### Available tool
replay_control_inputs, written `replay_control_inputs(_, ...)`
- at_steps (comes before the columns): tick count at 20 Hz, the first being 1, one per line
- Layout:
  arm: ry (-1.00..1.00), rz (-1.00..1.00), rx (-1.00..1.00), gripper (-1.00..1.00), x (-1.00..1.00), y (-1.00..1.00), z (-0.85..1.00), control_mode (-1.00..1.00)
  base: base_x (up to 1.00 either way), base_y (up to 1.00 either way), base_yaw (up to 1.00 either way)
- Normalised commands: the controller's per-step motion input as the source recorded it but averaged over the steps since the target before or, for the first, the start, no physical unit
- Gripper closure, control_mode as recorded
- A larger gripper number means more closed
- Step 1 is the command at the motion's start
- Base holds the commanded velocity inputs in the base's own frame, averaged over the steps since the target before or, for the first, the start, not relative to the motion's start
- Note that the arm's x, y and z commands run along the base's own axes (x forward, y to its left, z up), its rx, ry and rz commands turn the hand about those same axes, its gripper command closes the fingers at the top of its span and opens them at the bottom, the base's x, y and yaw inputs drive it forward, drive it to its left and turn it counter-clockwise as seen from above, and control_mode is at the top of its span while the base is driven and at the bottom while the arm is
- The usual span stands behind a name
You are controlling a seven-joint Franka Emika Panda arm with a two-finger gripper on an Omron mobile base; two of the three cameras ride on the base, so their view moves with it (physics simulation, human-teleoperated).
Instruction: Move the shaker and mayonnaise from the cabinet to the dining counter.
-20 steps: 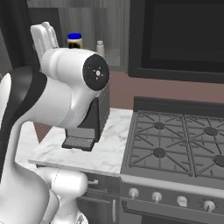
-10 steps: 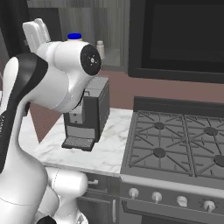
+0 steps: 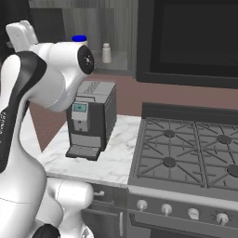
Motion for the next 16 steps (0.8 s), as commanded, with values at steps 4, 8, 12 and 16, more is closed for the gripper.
replay_control_inputs(4,-0.03,0.25,0.0,-1.0,-0.03,0.53,0.0,-1.0,0.0,0.0,0.0)
replay_control_inputs(8,-0.03,0.23,0.0,-1.0,-0.04,0.61,-0.05,-1.0,0.0,0.0,0.0)
replay_control_inputs(12,-0.11,0.12,-0.04,-1.0,0.0,0.73,-0.16,-1.0,0.0,0.0,0.0)
replay_control_inputs(16,-0.23,0.0,-0.19,-1.0,0.0,0.68,-0.13,-1.0,0.0,0.0,0.0)
